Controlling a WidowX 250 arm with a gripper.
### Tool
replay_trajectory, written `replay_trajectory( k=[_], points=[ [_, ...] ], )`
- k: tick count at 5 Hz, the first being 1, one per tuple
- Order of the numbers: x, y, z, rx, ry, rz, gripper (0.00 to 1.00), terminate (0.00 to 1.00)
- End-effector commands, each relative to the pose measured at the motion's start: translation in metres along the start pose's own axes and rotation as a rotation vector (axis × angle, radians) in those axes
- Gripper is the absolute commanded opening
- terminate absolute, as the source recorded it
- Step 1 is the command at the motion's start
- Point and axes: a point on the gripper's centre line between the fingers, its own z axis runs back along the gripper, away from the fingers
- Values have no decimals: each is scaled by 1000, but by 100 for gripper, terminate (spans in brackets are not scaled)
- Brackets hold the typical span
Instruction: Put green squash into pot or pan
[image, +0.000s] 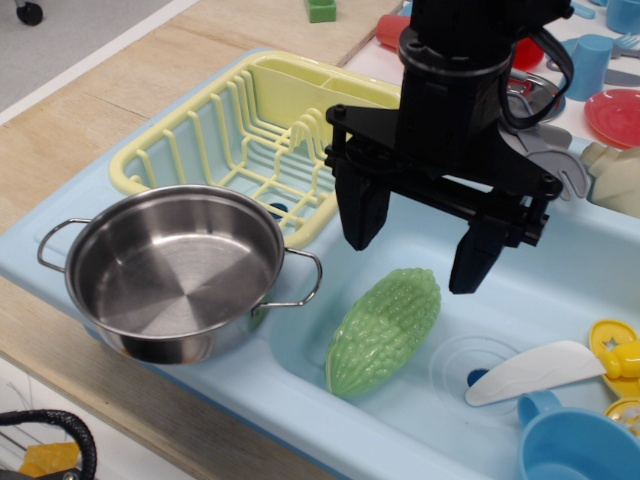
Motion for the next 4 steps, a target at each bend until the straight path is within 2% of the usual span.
replay_trajectory(
  k=[1,2,3,4],
  points=[
    [0,0,0,0,0,0,100,0],
    [2,2,-14,58,-43,-27,100,0],
    [6,4,-23,76,-52,-44,100,0],
    [9,7,-36,59,-91,-58,100,0]
  ],
)
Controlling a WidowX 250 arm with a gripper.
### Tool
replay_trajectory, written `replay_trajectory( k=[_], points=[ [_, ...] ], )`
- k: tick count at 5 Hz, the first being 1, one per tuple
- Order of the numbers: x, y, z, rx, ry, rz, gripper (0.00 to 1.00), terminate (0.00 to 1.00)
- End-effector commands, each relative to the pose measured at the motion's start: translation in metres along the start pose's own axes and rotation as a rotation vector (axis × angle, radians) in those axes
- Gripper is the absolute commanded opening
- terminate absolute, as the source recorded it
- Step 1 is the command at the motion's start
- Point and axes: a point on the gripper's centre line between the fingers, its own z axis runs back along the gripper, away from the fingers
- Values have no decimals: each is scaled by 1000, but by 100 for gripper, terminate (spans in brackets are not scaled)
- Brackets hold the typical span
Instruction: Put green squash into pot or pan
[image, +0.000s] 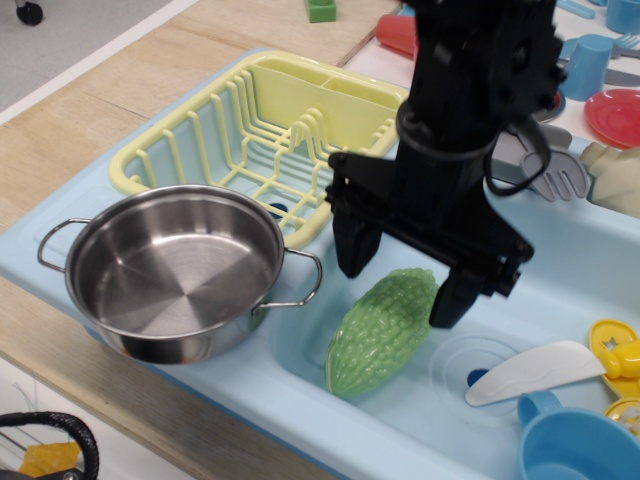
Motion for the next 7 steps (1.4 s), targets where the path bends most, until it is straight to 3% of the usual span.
replay_trajectory(
  k=[1,3,4,7],
  points=[
    [5,4,-11,-31,-62,12,100,0],
    [8,5,-36,-117,-78,22,100,0],
    [9,5,-38,-113,-87,28,0,0],
    [11,1,-18,-47,-82,-13,0,0]
  ],
)
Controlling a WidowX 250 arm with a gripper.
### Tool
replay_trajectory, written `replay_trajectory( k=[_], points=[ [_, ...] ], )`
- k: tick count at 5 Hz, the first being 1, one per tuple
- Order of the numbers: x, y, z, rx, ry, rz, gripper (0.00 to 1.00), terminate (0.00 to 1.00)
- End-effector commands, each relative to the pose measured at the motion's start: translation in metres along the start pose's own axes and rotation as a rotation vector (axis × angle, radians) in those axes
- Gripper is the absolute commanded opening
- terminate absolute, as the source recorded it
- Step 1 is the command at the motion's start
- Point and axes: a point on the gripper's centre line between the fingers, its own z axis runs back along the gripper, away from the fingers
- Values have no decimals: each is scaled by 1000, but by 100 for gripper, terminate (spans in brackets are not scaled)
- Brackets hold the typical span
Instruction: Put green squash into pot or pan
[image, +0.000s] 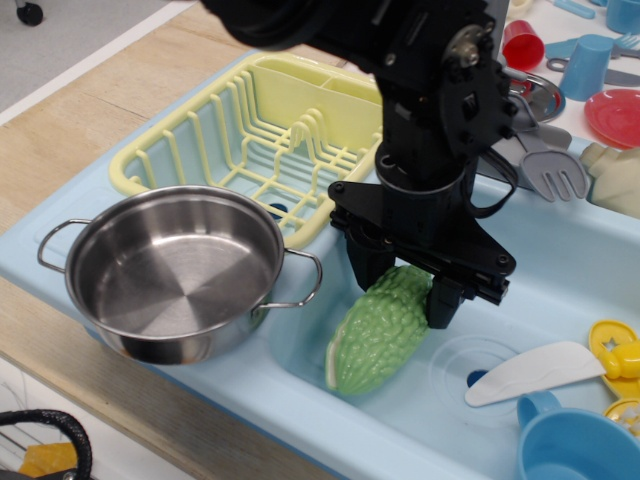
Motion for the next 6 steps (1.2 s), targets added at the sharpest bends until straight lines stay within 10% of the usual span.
replay_trajectory(
  k=[1,4,6],
  points=[
    [19,-3,39,64,-1,-40,0,0],
    [42,23,116,179,-128,-44,0,0],
    [14,48,130,192,-119,33,0,0]
  ],
)
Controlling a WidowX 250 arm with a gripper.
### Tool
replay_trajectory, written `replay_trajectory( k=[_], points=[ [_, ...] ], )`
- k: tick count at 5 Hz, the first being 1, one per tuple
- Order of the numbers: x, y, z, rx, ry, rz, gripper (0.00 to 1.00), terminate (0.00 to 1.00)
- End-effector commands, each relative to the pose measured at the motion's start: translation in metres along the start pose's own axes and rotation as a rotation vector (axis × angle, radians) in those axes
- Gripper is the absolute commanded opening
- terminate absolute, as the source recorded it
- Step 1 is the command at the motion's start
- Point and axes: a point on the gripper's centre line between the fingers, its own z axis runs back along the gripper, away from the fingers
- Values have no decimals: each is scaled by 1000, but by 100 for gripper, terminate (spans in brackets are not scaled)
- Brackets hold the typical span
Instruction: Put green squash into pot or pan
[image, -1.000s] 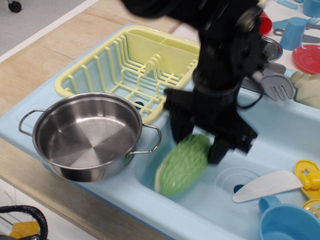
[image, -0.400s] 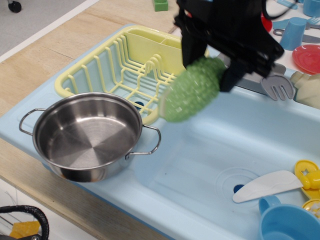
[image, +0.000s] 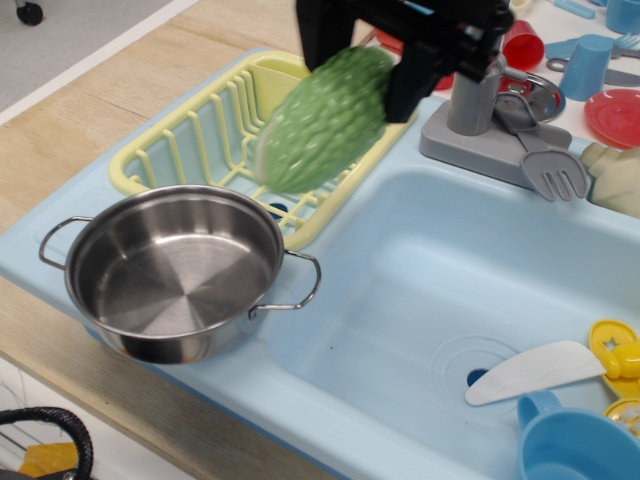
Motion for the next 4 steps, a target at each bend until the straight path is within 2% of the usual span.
replay_trajectory(
  k=[1,2,3,4],
  points=[
    [-20,17,-1,-5,-6,54,0,0],
    [-32,27,-3,-14,49,70,0,0],
    [-46,33,-2,-10,60,76,0,0],
    [-52,37,-2,-34,51,53,100,0]
  ],
)
